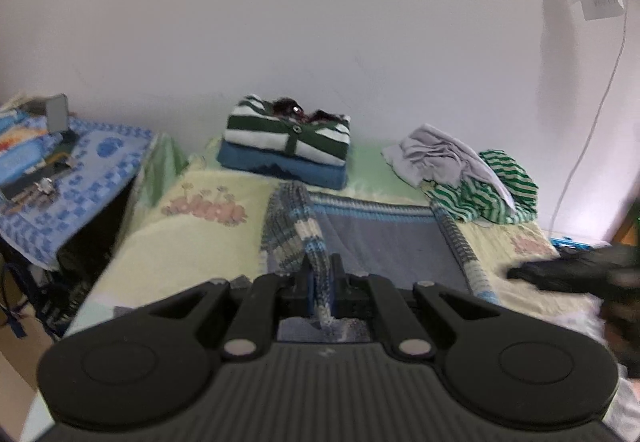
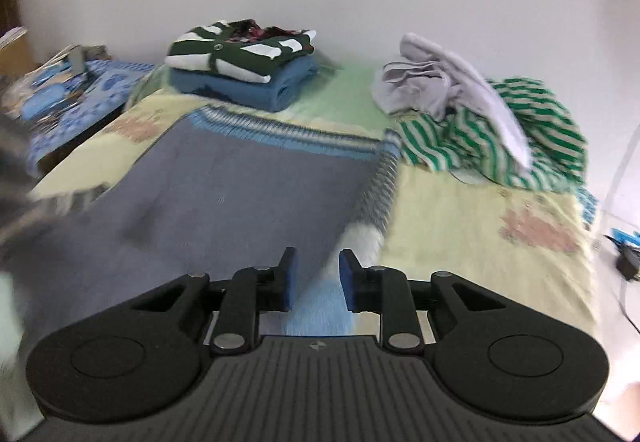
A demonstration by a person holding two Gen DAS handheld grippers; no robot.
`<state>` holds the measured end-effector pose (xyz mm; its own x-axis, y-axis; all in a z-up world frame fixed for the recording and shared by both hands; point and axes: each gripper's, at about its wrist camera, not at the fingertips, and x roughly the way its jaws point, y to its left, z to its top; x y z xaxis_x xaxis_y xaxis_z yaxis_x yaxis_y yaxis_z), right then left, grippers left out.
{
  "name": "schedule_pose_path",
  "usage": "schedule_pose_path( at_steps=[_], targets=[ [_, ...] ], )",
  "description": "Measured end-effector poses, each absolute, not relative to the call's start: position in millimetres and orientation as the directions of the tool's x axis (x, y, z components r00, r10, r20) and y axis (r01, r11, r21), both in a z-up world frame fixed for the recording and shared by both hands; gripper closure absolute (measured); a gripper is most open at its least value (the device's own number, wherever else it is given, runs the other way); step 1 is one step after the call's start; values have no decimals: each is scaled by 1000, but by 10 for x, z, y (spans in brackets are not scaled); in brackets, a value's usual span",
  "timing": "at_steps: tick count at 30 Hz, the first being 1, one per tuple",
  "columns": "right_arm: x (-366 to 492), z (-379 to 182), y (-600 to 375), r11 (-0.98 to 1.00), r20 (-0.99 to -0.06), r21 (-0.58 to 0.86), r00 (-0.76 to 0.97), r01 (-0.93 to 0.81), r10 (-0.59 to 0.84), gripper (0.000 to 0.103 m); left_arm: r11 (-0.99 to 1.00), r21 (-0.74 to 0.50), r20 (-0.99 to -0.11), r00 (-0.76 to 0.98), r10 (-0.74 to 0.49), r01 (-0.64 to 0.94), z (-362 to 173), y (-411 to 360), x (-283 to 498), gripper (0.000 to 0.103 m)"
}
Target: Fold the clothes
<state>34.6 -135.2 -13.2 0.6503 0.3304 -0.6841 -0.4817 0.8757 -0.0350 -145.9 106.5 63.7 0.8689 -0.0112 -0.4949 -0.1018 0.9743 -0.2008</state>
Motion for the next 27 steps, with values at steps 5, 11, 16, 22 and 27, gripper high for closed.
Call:
schedule_pose_path(
  at_steps=[5,11,16,22,27],
  targets=[
    [849,-471,-1038,881,-731,-127,644,-456,228,79,972,-228,-494,867,-68,-54,637,1140,-1421,102],
    [1102,-665,-1111,905,-762,-139,627,-403,162,85,974,-220,-514,854,-75,-47,565,1180,-1319,102],
    [1179,-526,-1412,949,-746,-23,637,-314,193,103,971,-218,-524,851,-31,-99,534,1222,-1266,102],
    [1246,-397,-1419,928,-720,-41,655,-372,231,89,958,-235,-548,837,7,-162,537,1246,-1237,102],
    [1517,-490,-1002,869,-701,-128,663,-478,262,85,958,-213,-568,822,38,-191,501,1128,-1194,102]
  ],
)
